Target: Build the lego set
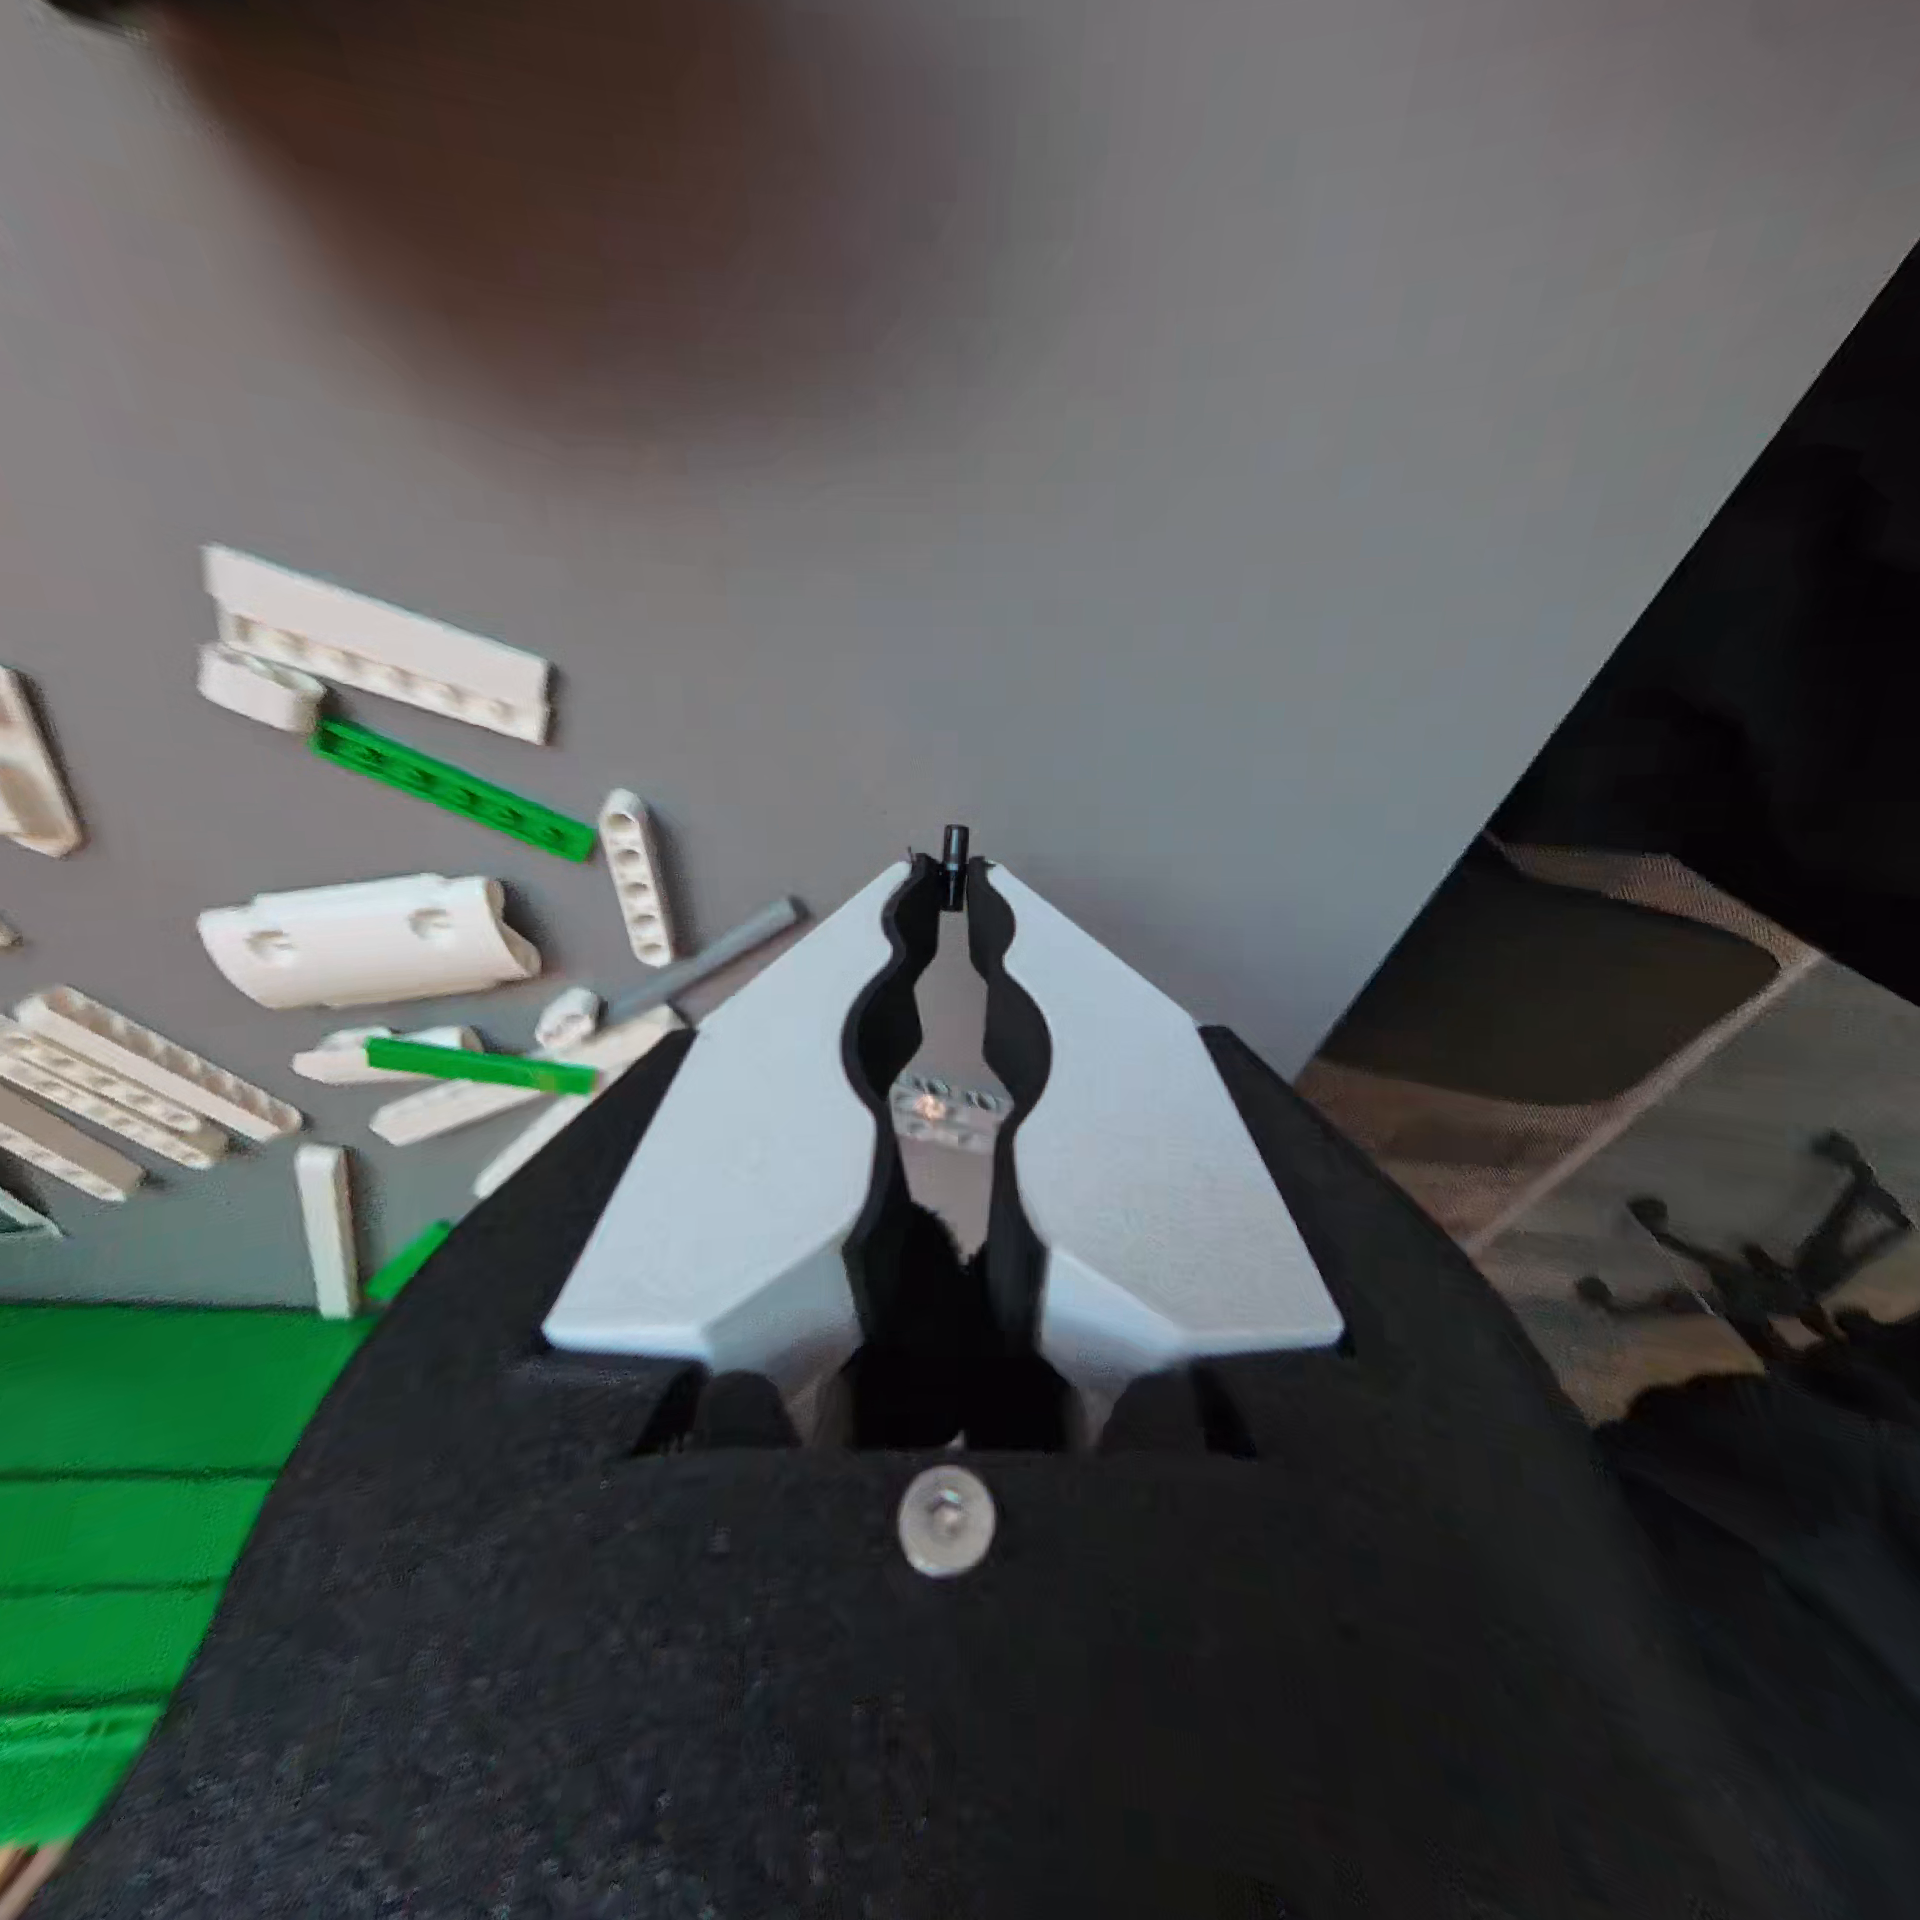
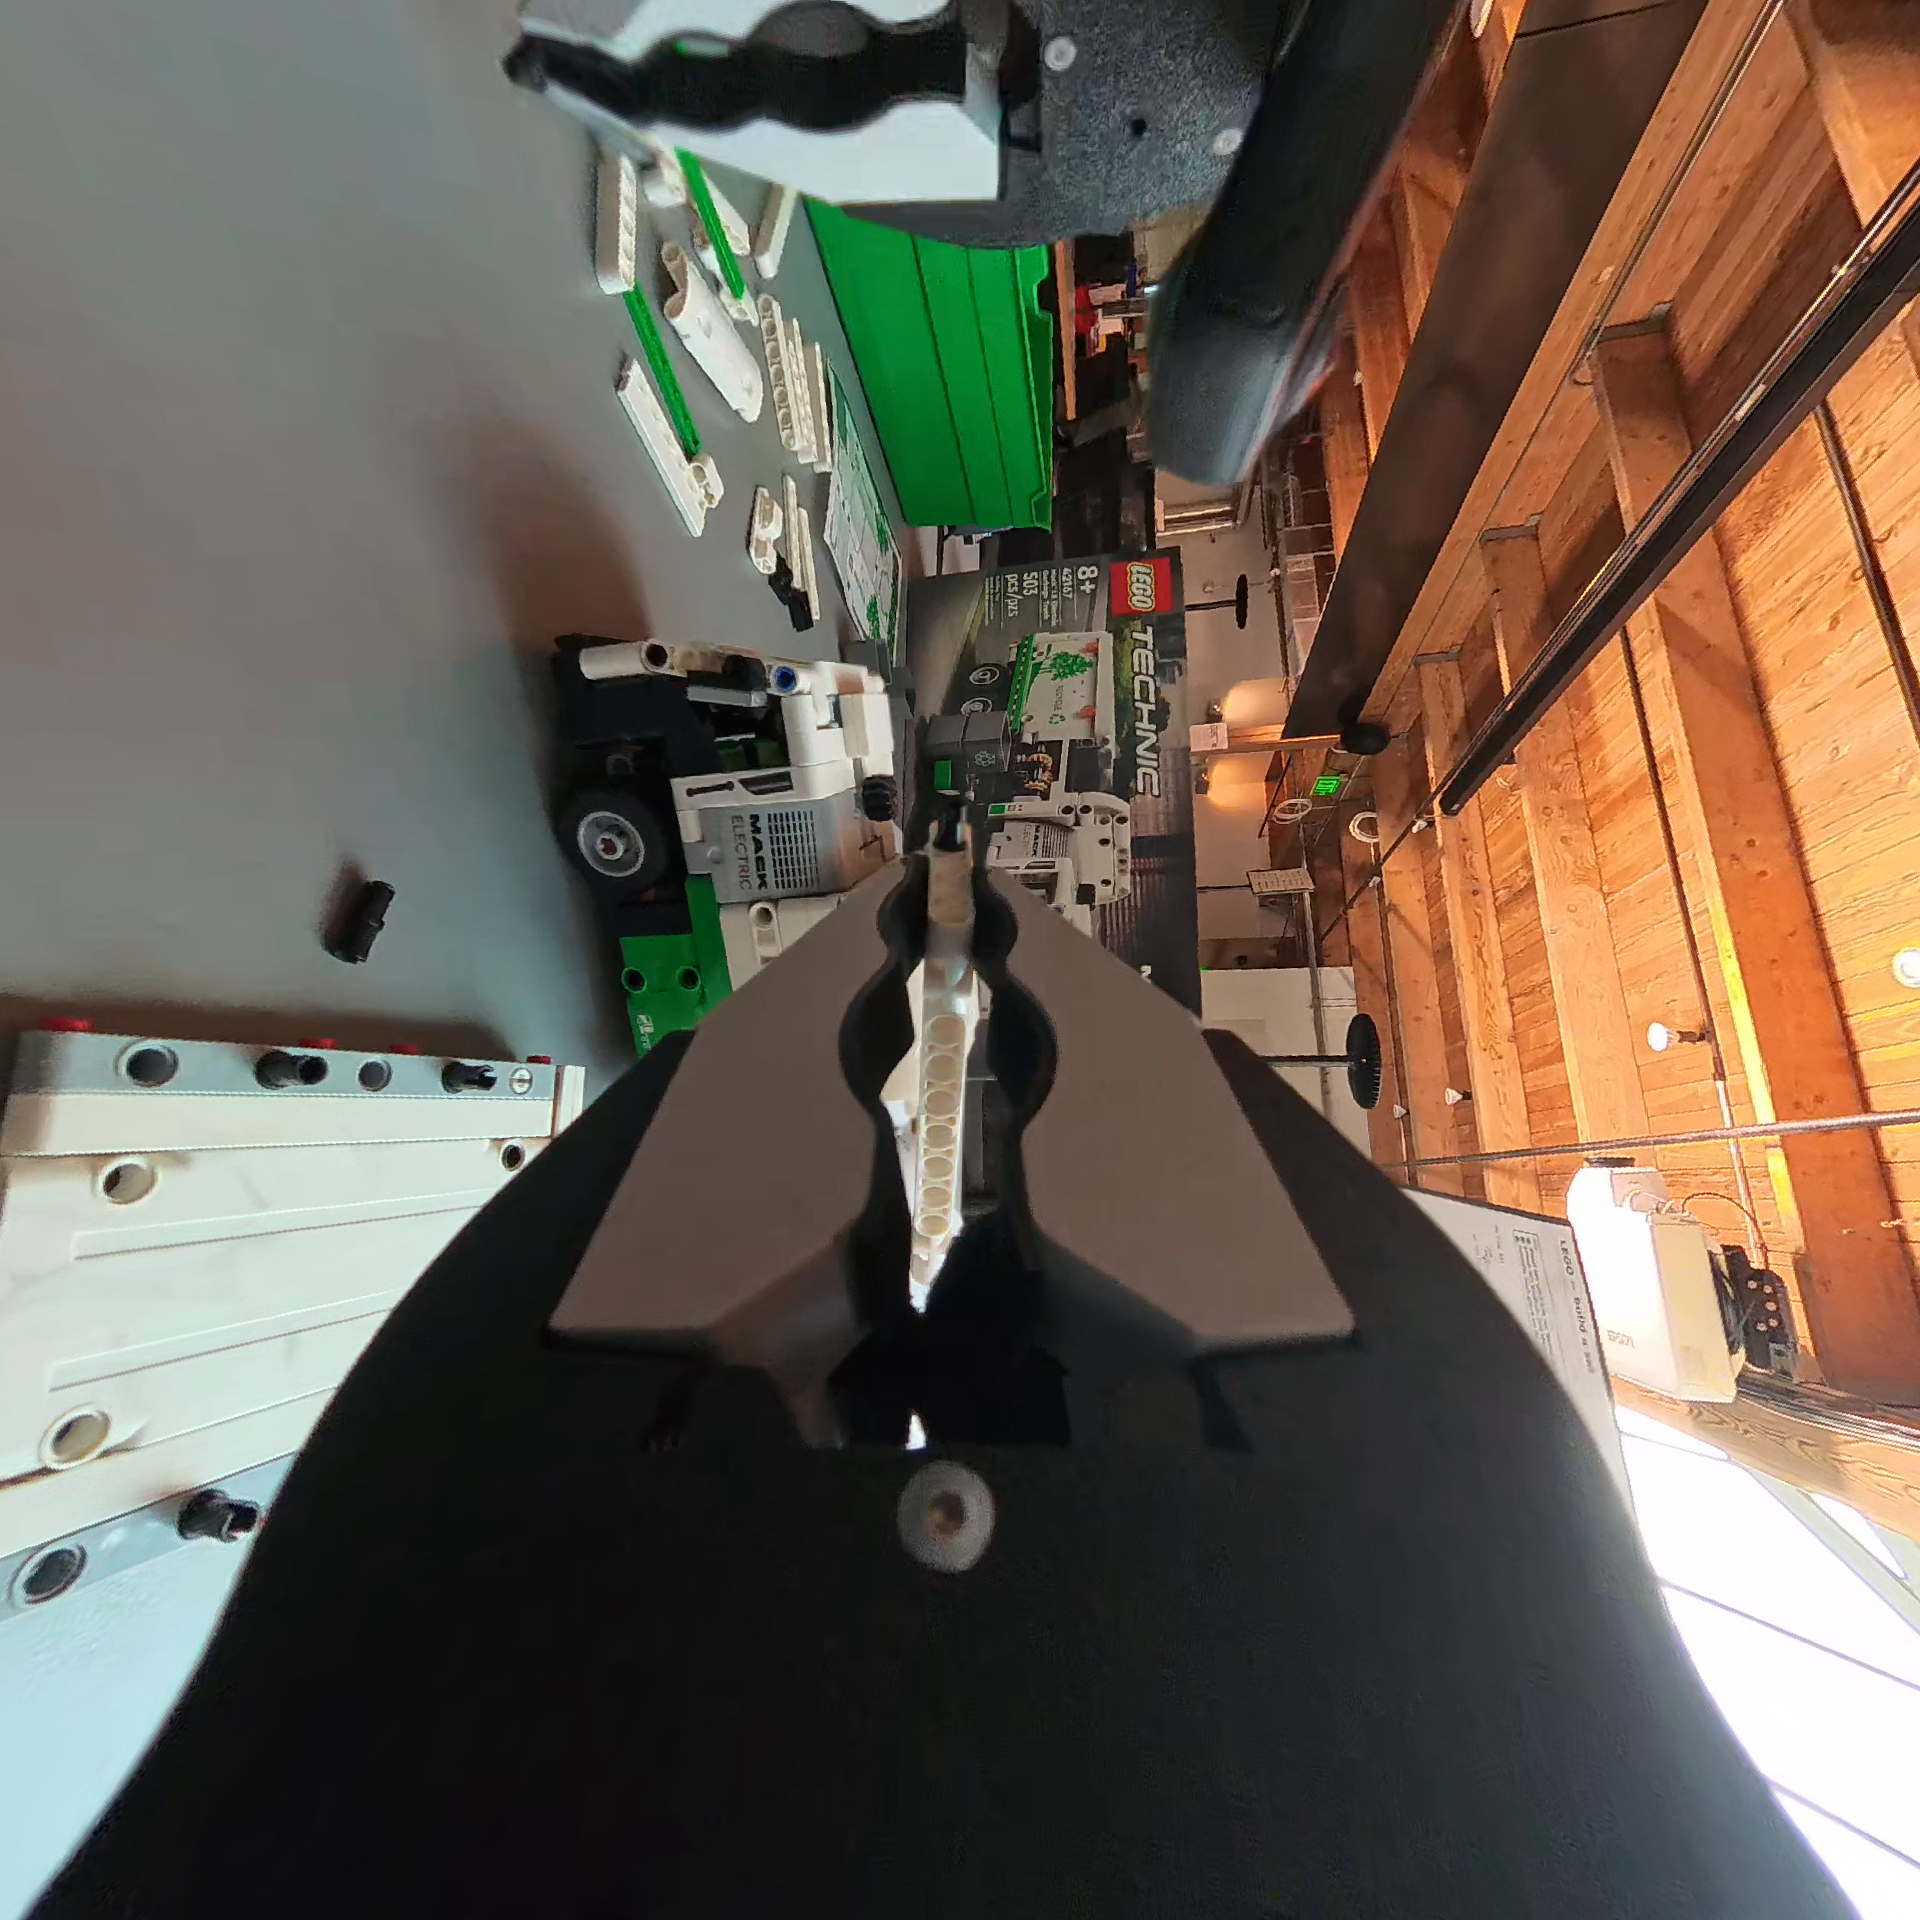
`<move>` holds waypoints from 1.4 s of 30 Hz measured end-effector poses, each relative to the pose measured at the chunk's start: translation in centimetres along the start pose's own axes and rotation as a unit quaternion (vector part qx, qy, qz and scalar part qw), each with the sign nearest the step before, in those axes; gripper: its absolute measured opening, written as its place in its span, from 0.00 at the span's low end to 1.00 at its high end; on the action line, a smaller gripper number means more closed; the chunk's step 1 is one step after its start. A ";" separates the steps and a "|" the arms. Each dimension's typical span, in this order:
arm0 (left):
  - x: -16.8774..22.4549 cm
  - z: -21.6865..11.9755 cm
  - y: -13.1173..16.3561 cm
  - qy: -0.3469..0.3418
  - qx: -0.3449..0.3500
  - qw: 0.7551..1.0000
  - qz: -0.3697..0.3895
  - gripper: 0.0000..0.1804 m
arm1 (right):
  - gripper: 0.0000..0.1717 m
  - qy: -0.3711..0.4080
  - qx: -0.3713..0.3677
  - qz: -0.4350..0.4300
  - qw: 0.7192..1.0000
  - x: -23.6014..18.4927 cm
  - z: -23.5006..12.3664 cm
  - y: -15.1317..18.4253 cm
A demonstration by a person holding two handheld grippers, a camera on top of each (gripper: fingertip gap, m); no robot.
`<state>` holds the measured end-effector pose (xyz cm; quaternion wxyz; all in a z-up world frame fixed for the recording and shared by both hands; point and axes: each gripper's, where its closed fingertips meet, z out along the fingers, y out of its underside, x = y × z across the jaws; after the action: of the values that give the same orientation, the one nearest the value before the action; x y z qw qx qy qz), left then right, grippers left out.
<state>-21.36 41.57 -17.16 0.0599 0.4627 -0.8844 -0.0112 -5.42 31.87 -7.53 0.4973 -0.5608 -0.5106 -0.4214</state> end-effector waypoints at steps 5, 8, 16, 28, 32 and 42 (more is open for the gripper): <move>2.4 0.6 3.0 0.009 -0.149 0.989 -0.018 0.02 | 0.03 0.010 -0.001 -0.013 1.000 0.5 -0.4 -0.3; 2.8 1.0 3.9 0.001 -0.204 0.978 -0.033 0.02 | 0.03 0.020 0.001 -0.009 1.000 1.1 -0.7 -0.2; 2.4 2.6 4.4 0.000 -0.263 0.962 -0.080 0.02 | 0.04 0.021 -0.004 -0.012 1.000 1.2 -0.8 0.1; 2.1 1.8 0.7 -0.010 -0.075 0.996 -0.046 0.02 | 0.04 0.020 -0.014 -0.012 1.000 1.3 -0.7 0.8; 1.4 -0.6 -5.1 -0.042 0.209 0.975 -0.061 0.02 | 0.03 0.029 -0.017 0.000 0.999 2.0 -0.9 1.3; 3.6 -14.6 -12.5 0.021 0.725 0.683 -0.081 0.02 | 0.03 -0.024 0.035 0.159 0.986 0.6 -0.1 -0.8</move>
<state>-11.47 31.96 -3.24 -0.2766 0.4313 -0.5740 0.6388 -6.17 31.86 -6.78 0.5647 -0.6272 -0.4414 -0.3049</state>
